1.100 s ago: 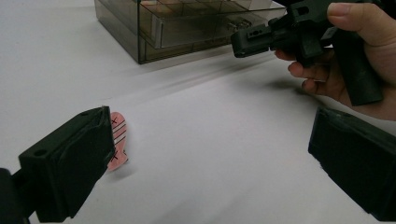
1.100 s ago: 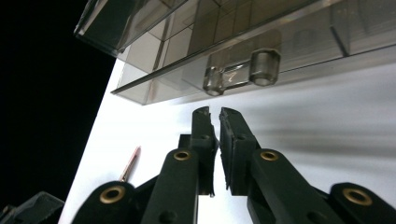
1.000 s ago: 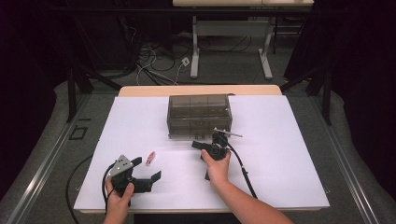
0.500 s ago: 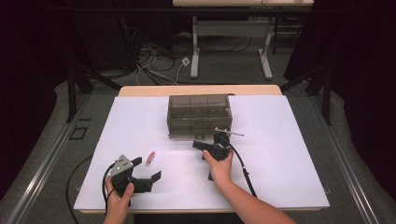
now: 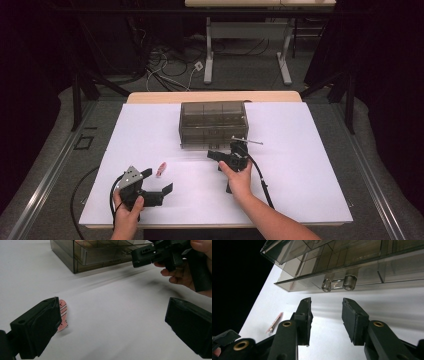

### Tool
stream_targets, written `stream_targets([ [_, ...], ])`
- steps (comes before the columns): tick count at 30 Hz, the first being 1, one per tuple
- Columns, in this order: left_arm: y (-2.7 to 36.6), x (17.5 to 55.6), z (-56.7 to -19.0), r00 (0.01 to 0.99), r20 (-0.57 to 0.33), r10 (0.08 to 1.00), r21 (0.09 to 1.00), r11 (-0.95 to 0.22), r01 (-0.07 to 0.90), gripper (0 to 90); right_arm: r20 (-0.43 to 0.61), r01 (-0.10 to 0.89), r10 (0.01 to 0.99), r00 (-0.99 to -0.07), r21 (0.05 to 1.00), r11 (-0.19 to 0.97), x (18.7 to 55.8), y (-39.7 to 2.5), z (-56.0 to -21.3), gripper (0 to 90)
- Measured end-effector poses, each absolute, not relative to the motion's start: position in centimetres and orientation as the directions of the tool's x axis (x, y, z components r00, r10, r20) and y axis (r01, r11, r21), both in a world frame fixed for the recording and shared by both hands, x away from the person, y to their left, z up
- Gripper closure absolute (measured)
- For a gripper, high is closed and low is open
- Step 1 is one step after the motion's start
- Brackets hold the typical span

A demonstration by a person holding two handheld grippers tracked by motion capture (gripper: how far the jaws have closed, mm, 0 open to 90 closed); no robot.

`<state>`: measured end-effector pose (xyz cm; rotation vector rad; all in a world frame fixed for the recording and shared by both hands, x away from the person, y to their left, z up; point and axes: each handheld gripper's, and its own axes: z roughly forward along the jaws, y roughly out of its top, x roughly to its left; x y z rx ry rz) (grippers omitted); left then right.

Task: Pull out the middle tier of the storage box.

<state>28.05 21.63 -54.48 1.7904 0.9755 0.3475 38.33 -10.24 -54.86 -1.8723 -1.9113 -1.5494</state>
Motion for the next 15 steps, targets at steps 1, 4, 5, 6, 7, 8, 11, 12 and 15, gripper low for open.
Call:
stream_targets([
  [1, 21.61, 28.04, -54.48, 0.629, -0.200, 0.751, 0.878, -0.148, 0.456, 0.7, 0.636, 0.779, 0.725, -0.263, 0.584, -0.230, 38.30, -10.24, -54.80, 58.6],
  [4, 21.62, 28.05, -54.48, 0.630, -0.199, 0.751, 0.878, -0.149, 0.456, 0.7, 0.632, 0.773, 0.723, -0.279, 0.595, -0.222, 38.23, -10.29, -54.76, 57.6],
  [5, 21.62, 28.04, -54.48, 0.629, -0.200, 0.752, 0.877, -0.148, 0.456, 0.7, 0.630, 0.769, 0.726, -0.276, 0.598, -0.226, 38.18, -10.20, -54.70, 57.3],
  [6, 21.62, 28.04, -54.48, 0.629, -0.200, 0.752, 0.877, -0.148, 0.456, 0.7, 0.623, 0.768, 0.728, -0.287, 0.604, -0.213, 38.15, -10.26, -54.64, 56.9],
  [7, 21.62, 28.03, -54.48, 0.629, -0.201, 0.751, 0.878, -0.147, 0.456, 0.7, 0.622, 0.766, 0.730, -0.285, 0.605, -0.216, 38.11, -10.20, -54.58, 56.4],
  [8, 21.62, 28.03, -54.48, 0.629, -0.200, 0.751, 0.878, -0.147, 0.456, 0.7, 0.623, 0.769, 0.728, -0.285, 0.602, -0.215, 38.06, -10.19, -54.50, 56.0],
  [11, 21.61, 28.03, -54.48, 0.629, -0.200, 0.751, 0.878, -0.148, 0.456, 0.7, 0.612, 0.767, 0.733, -0.296, 0.610, -0.199, 38.04, -10.31, -54.41, 54.7],
  [12, 21.62, 28.04, -54.48, 0.630, -0.200, 0.751, 0.878, -0.149, 0.456, 0.7, 0.610, 0.768, 0.736, -0.295, 0.610, -0.197, 38.04, -10.32, -54.37, 54.2],
  [15, 21.65, 28.09, -54.49, 0.633, -0.192, 0.750, 0.879, -0.156, 0.451, 0.7, 0.595, 0.762, 0.743, -0.306, 0.621, -0.183, 38.01, -10.36, -54.19, 52.9],
])
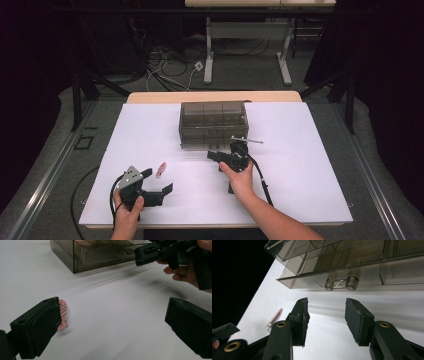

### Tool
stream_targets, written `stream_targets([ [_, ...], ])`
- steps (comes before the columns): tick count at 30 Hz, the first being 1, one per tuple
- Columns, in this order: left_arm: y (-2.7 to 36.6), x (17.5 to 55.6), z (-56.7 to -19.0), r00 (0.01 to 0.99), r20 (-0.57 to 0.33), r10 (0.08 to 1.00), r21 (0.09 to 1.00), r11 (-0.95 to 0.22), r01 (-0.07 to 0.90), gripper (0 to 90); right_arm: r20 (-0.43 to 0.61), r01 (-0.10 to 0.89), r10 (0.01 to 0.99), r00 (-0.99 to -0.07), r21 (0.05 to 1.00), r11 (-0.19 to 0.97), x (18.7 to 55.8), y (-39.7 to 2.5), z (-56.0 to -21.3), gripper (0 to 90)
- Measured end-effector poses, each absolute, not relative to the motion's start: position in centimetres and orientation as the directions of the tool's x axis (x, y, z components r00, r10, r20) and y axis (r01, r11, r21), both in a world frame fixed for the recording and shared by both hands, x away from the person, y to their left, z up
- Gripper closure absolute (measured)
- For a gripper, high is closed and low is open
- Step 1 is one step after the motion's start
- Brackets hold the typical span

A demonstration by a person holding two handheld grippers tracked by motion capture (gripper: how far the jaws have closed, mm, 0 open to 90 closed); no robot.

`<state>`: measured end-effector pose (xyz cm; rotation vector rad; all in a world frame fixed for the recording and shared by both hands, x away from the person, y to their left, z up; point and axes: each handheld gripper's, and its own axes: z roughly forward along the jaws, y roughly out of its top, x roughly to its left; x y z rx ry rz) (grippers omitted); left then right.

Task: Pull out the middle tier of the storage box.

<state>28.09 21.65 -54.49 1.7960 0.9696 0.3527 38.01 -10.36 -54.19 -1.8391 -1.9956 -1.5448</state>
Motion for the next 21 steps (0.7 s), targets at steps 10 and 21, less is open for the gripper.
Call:
stream_targets([
  [10, 21.6, 28.1, -54.5, 0.631, -0.200, 0.750, 0.877, -0.150, 0.456, 0.8, 0.557, 0.769, 0.766, -0.320, 0.625, -0.134, 38.0, -10.4, -53.8, 49.1],
  [21, 21.6, 28.1, -54.5, 0.633, -0.195, 0.749, 0.878, -0.155, 0.453, 0.8, 0.535, 0.775, 0.777, -0.331, 0.624, -0.100, 37.9, -10.5, -52.8, 47.2],
])
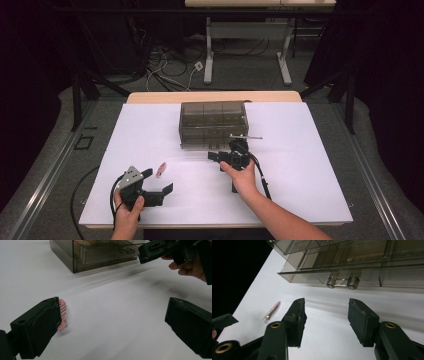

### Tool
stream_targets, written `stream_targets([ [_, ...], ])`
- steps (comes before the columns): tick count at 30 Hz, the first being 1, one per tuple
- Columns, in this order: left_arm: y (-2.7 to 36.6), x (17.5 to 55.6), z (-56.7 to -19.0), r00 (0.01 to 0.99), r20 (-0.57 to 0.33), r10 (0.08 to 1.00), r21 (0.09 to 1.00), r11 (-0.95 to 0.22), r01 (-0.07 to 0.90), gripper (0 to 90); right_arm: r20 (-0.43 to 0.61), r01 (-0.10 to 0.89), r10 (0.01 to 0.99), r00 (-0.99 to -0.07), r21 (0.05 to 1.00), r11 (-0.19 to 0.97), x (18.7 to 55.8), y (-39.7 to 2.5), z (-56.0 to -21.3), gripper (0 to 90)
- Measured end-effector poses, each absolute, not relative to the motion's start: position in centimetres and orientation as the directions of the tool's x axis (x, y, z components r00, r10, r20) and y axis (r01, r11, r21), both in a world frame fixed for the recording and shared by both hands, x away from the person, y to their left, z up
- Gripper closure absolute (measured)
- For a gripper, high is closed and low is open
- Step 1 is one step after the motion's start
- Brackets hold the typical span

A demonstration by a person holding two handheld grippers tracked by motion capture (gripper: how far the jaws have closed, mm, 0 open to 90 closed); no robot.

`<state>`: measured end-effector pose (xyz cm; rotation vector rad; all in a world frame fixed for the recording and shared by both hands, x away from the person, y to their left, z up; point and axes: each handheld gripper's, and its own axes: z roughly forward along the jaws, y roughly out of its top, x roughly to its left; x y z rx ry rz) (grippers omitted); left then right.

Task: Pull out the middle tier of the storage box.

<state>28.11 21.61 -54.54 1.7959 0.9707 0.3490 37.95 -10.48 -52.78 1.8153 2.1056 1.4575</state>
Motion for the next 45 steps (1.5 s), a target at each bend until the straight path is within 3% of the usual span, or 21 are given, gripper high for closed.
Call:
stream_targets([
  [11, 21.6, 28.1, -54.5, 0.632, -0.197, 0.749, 0.877, -0.153, 0.455, 0.8, 0.457, 0.748, 0.826, -0.329, 0.660, -0.067, 38.2, -11.1, -51.8, 46.3],
  [45, 21.5, 28.1, -54.6, 0.632, -0.200, 0.749, 0.875, -0.153, 0.459, 0.9, 0.406, 0.730, 0.862, -0.305, 0.681, -0.062, 39.7, -12.7, -49.9, 46.7],
])
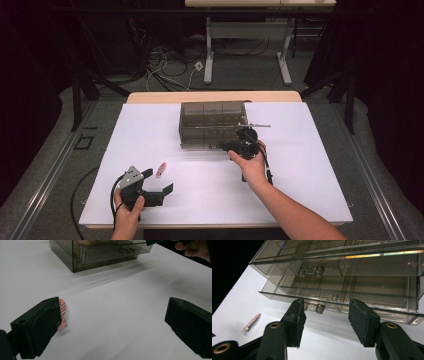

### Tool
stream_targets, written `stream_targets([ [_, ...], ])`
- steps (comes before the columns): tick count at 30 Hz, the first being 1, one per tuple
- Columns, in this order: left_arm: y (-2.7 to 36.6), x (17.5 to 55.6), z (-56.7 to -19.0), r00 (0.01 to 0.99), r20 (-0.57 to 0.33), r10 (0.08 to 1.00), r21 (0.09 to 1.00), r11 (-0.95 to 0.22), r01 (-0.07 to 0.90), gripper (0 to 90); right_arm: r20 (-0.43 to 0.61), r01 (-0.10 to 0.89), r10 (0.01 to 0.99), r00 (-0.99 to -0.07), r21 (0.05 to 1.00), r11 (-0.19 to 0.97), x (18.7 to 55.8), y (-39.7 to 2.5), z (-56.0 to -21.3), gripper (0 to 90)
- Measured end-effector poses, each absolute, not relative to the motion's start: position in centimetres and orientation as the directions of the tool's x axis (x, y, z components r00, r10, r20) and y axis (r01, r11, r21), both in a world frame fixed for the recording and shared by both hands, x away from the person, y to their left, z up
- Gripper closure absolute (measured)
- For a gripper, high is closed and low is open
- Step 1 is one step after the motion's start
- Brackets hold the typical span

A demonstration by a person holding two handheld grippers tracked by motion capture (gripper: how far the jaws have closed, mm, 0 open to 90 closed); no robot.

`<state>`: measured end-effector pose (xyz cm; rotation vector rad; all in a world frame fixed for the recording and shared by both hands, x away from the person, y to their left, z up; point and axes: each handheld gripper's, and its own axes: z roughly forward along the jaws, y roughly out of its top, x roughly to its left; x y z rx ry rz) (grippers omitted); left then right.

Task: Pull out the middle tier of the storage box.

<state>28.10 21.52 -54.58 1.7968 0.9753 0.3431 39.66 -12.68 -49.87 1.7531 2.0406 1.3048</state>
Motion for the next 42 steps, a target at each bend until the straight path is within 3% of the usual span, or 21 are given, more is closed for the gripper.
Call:
stream_targets([
  [27, 21.6, 28.1, -54.6, 0.630, -0.199, 0.751, 0.873, -0.155, 0.462, 1.1, 0.358, 0.734, 0.888, -0.288, 0.678, -0.035, 40.9, -13.1, -49.5, 45.2],
  [37, 21.5, 28.1, -54.6, 0.630, -0.202, 0.750, 0.874, -0.153, 0.462, 1.1, 0.376, 0.752, 0.881, -0.286, 0.658, -0.036, 41.3, -13.2, -49.3, 51.4],
  [42, 21.5, 28.1, -54.6, 0.630, -0.200, 0.751, 0.873, -0.155, 0.462, 1.2, 0.336, 0.742, 0.894, -0.296, 0.670, -0.006, 41.7, -13.0, -49.0, 53.1],
])
